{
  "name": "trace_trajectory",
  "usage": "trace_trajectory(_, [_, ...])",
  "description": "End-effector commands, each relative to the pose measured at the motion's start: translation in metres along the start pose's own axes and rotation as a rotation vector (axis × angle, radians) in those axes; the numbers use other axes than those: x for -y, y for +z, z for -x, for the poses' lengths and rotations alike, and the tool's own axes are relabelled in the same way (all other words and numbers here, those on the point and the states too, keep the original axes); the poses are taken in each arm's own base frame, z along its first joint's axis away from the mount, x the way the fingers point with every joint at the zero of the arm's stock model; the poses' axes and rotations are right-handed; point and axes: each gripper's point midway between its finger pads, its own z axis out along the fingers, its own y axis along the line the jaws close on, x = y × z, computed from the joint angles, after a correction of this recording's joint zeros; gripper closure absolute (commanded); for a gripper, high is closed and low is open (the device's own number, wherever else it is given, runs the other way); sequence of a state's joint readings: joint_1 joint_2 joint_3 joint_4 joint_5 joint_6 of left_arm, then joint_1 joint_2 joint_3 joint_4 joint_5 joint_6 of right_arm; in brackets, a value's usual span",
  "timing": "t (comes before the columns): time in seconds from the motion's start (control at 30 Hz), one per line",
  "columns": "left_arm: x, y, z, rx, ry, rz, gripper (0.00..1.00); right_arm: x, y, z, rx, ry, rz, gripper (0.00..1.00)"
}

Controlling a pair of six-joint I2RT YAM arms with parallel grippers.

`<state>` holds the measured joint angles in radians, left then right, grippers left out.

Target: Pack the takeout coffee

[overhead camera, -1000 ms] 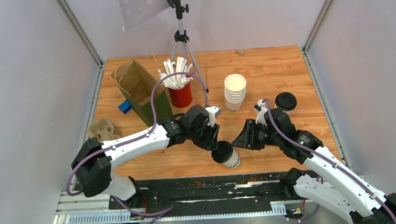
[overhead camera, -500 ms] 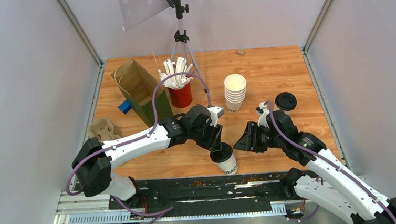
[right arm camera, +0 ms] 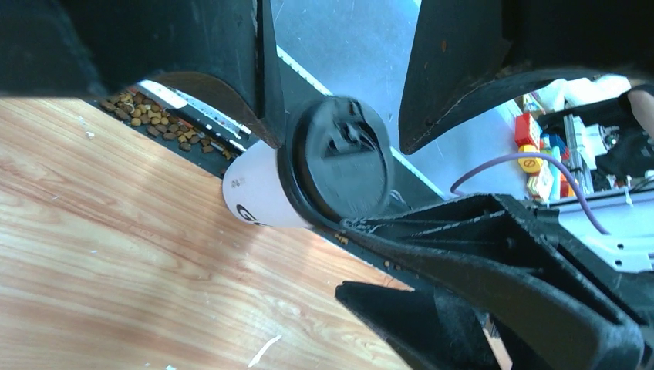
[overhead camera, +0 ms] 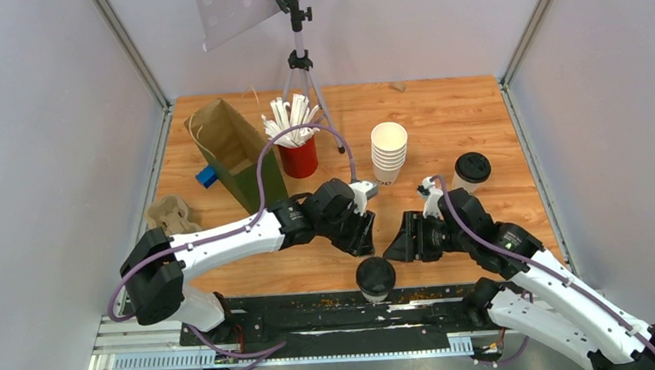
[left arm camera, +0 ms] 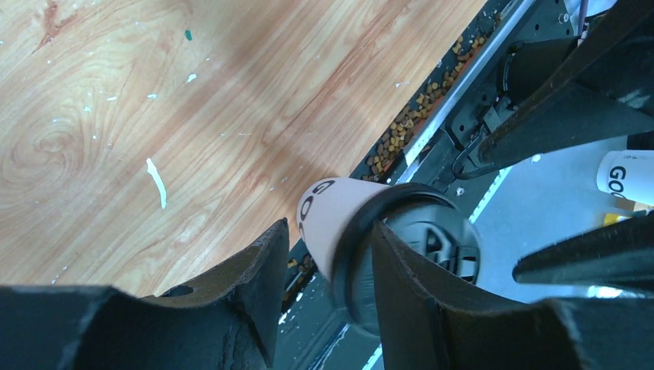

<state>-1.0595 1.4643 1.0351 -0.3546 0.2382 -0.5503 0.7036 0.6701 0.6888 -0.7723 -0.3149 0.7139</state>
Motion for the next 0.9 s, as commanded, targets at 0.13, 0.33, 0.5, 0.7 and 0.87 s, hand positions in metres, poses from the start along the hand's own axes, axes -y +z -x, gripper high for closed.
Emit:
trace_trajectory(0.13, [0.01, -0.009, 0.004, 0.04, -0.009, -0.026, 0.48, -0.018, -0.001, -0.011, -0.024, -0.045, 0.023, 0.42])
trace_trajectory(0.33, [0.003, -0.012, 0.0, 0.037, -0.004, 0.007, 0.47, -0.014, 0.002, -0.029, -0.069, -0.075, -0.014, 0.46])
trace_trajectory(0.5, [0.0, -0.026, 0.007, 0.087, 0.024, 0.032, 0.45, -0.032, -0.009, -0.031, -0.069, -0.215, 0.09, 0.34])
trace_trajectory(0.7, [-0.009, -0.066, 0.021, 0.193, 0.095, 0.118, 0.35, -0.044, -0.009, -0.051, -0.102, -0.55, 0.123, 0.29])
trace_trajectory(0.87, [-0.009, -0.122, 0.046, 0.335, 0.145, 0.196, 0.26, -0.071, 0.003, -0.057, -0.089, -0.856, 0.133, 0.28])
